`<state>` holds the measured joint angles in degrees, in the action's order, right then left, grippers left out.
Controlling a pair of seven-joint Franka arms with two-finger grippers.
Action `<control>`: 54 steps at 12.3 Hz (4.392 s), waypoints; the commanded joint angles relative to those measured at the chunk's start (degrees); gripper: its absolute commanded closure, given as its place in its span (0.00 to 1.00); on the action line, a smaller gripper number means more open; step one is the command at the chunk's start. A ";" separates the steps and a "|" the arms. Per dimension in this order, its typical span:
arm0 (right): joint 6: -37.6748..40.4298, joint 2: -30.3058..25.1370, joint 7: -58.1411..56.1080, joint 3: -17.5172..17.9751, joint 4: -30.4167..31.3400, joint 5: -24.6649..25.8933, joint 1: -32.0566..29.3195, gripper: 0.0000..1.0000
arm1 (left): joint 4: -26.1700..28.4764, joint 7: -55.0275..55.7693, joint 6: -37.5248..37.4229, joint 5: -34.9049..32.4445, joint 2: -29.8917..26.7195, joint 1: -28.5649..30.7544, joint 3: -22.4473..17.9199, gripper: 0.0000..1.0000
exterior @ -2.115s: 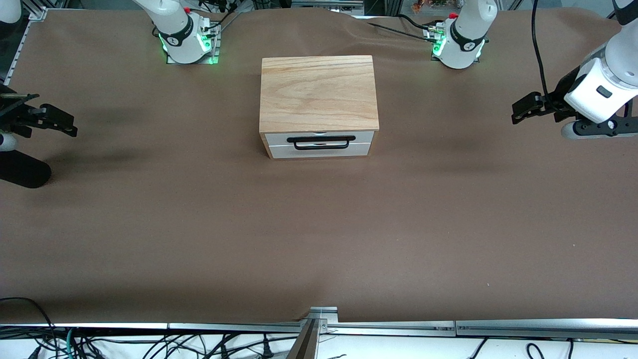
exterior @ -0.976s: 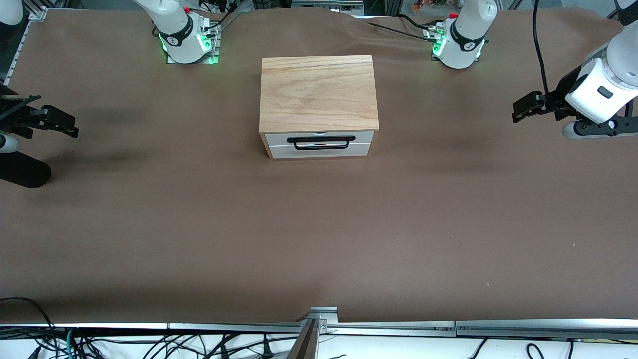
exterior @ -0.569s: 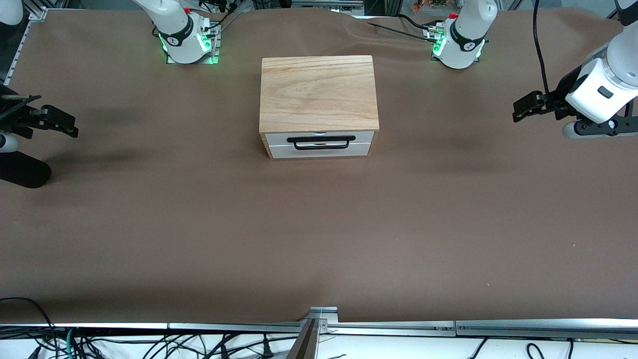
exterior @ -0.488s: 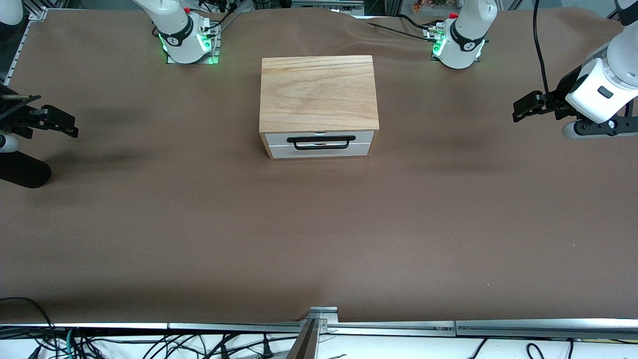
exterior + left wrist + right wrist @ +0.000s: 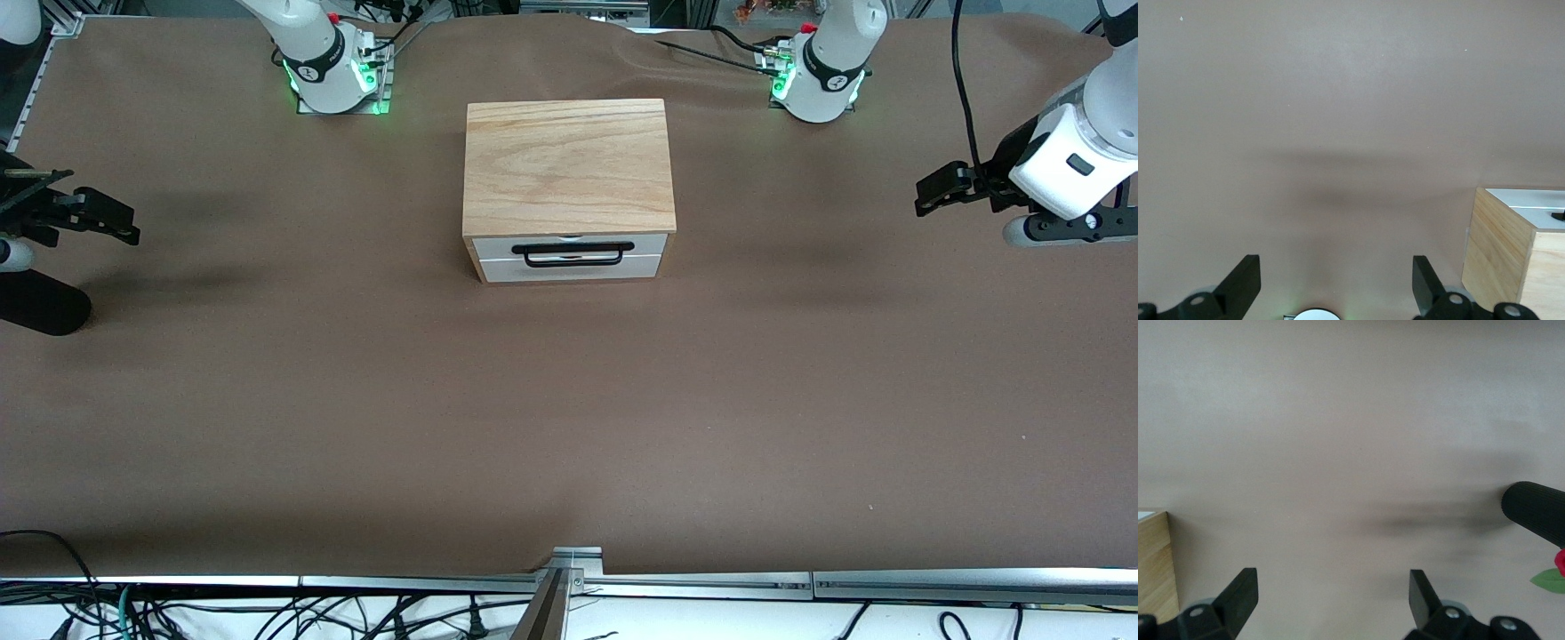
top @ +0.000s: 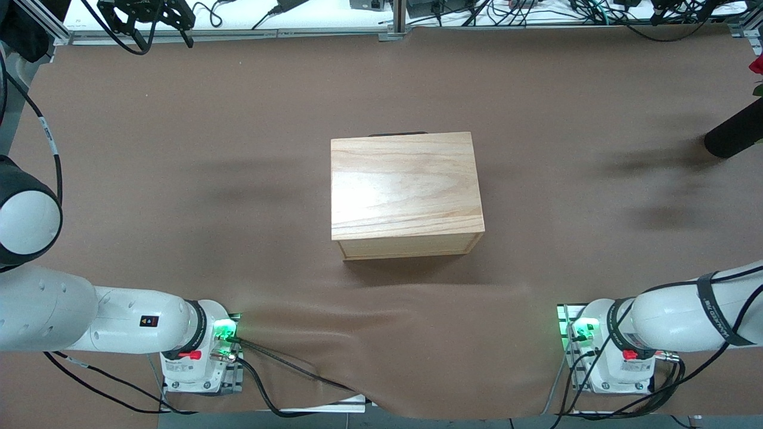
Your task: Pull top drawer with both arms simultaneously
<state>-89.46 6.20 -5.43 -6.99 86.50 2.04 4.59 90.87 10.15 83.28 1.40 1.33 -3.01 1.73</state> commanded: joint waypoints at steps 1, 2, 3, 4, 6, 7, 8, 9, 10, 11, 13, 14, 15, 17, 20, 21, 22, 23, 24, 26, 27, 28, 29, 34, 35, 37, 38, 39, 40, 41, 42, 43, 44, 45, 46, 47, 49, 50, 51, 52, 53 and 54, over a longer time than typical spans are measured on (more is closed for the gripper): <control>1.22 0.30 -0.37 0.05 -1.42 0.42 -0.10 0.00 | -1.05 -1.01 -1.54 0.09 -0.10 0.29 0.29 0.00; 1.22 0.30 -0.37 0.05 -1.34 0.42 -0.10 0.00 | -1.05 -1.01 -2.24 0.09 -0.01 0.29 0.21 0.00; 1.30 0.30 -0.28 0.14 -1.34 0.42 -0.19 0.00 | -0.87 -1.01 -2.33 0.09 -0.27 0.37 0.21 0.00; 1.22 0.30 -0.28 0.05 -1.34 0.42 -0.10 0.00 | 0.87 -1.01 -1.29 0.09 -2.10 0.55 0.29 0.00; 1.31 1.78 -0.28 0.14 -0.90 0.50 0.25 0.00 | 6.57 -1.10 2.39 0.18 -5.09 0.55 0.38 0.00; 1.31 3.10 -0.54 0.23 -1.16 0.42 0.34 0.00 | 7.90 -1.01 3.63 0.53 -5.19 0.73 0.38 0.00; 1.31 3.12 -0.37 0.31 -0.99 0.33 0.42 0.00 | 9.22 -1.10 4.60 0.80 -5.11 0.81 0.38 0.00; 1.31 3.73 -0.37 0.40 -0.81 -0.11 0.51 0.00 | 10.89 -1.10 6.52 0.80 -5.02 0.81 0.47 0.00; 1.39 4.34 -0.37 0.40 -0.72 -2.63 0.43 0.00 | 12.99 -1.10 8.37 1.06 -4.67 0.81 0.47 0.00; 1.31 5.91 -0.37 0.40 -0.72 -6.57 0.42 0.00 | 15.54 -1.10 10.65 1.15 -4.23 0.81 0.47 0.00; 1.13 8.64 -0.46 0.40 -0.03 -14.83 0.07 0.00 | 20.11 -1.01 17.06 3.24 -2.74 0.81 0.65 0.00; 0.43 9.26 -0.46 0.40 1.29 -20.71 0.07 0.00 | 22.22 -1.01 19.96 4.91 -2.21 0.81 0.91 0.00; -0.79 9.79 -0.46 0.40 2.69 -25.55 0.07 0.00 | 24.16 -1.01 23.38 5.62 -1.25 0.73 1.26 0.00; -4.22 11.19 -1.24 0.40 5.24 -34.16 0.07 0.00 | 28.46 -1.10 31.89 5.72 1.03 0.55 2.49 0.00; -13.96 11.64 -9.83 0.66 15.85 -53.23 0.68 0.00 | 31.91 -1.45 41.59 7.46 4.90 -0.06 7.30 0.00; -15.99 11.82 -13.78 1.54 19.11 -58.85 1.56 0.00 | 32.35 -1.71 44.13 12.44 6.65 -0.06 7.93 0.00; -17.31 11.99 -18.17 1.89 22.19 -65.09 1.83 0.00 | 32.44 -4.24 45.90 18.75 8.32 -0.24 8.11 0.00; -17.41 12.86 -23.43 1.90 24.48 -70.89 2.79 0.00 | 32.44 -10.00 46.35 25.78 9.99 -0.24 8.12 0.00; -17.07 13.92 -28.36 1.98 26.07 -75.65 3.32 0.00 | 32.44 -17.28 46.44 33.94 11.23 -0.15 8.12 0.00; -16.89 16.37 -33.84 2.60 27.22 -82.79 5.95 0.00 | 32.70 -32.66 45.66 50.03 13.60 0.20 8.20 0.00; -16.80 18.04 -36.73 2.69 27.23 -85.60 7.61 0.00 | 33.31 -40.39 44.87 57.41 14.83 0.20 8.20 0.00; -16.54 19.80 -40.85 2.69 27.31 -89.46 9.02 0.00 | 33.40 -47.52 42.60 66.10 16.41 0.20 8.12 0.00; -16.01 21.38 -44.72 3.73 27.31 -93.50 10.26 0.00 | 33.41 -54.90 40.40 73.93 18.17 0.11 8.12 0.00; -15.75 27.02 -58.01 6.82 26.79 -105.48 15.44 0.00 | 33.23 -73.93 30.12 95.69 24.94 -2.78 10.13 0.00; -15.57 27.54 -58.20 6.82 26.70 -105.49 16.24 0.00 | 33.14 -76.66 29.31 99.11 26.17 -3.31 11.36 0.01; -13.38 28.60 -58.99 6.82 26.61 -105.23 17.12 0.00 | 32.97 -80.79 28.43 103.78 27.93 -4.45 12.77 0.06; -13.02 28.69 -59.95 6.82 26.70 -105.14 17.56 0.00 | 32.88 -82.47 28.43 105.46 28.72 -4.98 13.21 0.07; -12.93 28.69 -60.48 6.82 26.79 -104.97 18.09 0.00 | 32.79 -83.88 28.34 106.35 29.43 -5.42 13.21 0.09; -12.93 29.04 -60.66 6.82 26.87 -104.88 18.44 0.00 | 32.79 -84.41 28.17 106.70 29.69 -5.60 13.30 0.15; -12.93 29.65 -61.10 6.82 26.79 -104.79 18.62 0.00 | 32.79 -84.42 27.38 106.79 29.78 -5.60 13.56 0.24; -12.85 30.01 -61.97 6.82 26.79 -104.61 18.62 0.00 | 32.88 -84.85 26.07 106.97 29.96 -5.60 13.57 0.34; -11.89 30.53 -62.68 6.82 26.70 -104.61 18.97 0.00 | 33.05 -85.47 25.71 106.97 30.31 -5.60 13.57 0.45; -11.27 31.32 -63.47 6.82 26.70 -104.61 19.23 0.00 | 33.23 -85.99 25.62 106.97 30.40 -5.51 13.65 0.56; -10.74 31.68 -64.17 6.73 26.87 -104.61 19.23 0.00 | 33.40 -86.09 25.01 106.97 30.75 -5.60 13.83 0.70; -10.47 31.77 -64.27 6.73 27.05 -104.53 19.23 0.01 | 33.49 -86.00 24.65 106.88 31.10 -5.51 13.83 0.84; -10.47 31.77 -64.27 6.73 27.05 -104.52 19.23 0.04 | 33.58 -85.91 24.65 106.88 31.71 -5.60 13.83 0.85; -10.47 31.68 -64.27 6.73 26.79 -104.52 18.97 0.22 | 33.58 -85.91 24.65 106.88 32.59 -5.69 13.83 0.88; -10.47 31.68 -64.27 6.73 26.79 -104.52 18.97 0.32 | 33.84 -85.91 24.65 106.88 33.03 -5.95 13.83 0.94; -10.47 31.68 -64.27 6.73 26.79 -104.52 18.97 0.38 | 33.84 -85.56 24.65 106.88 33.04 -5.95 13.92 1.00; -10.47 31.68 -64.35 6.73 26.87 -104.44 19.06 0.39 | 33.85 -85.21 24.65 106.79 33.04 -6.04 13.83 1.00; -10.47 31.42 -64.36 6.73 26.96 -104.44 19.14 0.39 | 33.85 -84.43 24.65 106.71 33.12 -5.95 13.83 1.00; -10.39 31.33 -64.36 6.73 27.14 -104.35 19.23 0.38 | 33.76 -82.42 24.74 106.53 33.12 -6.04 13.83 1.00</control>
<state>-100.60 37.92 -68.77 -0.15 113.46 -102.28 23.41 124.29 -71.96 107.88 106.95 32.84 -8.29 15.20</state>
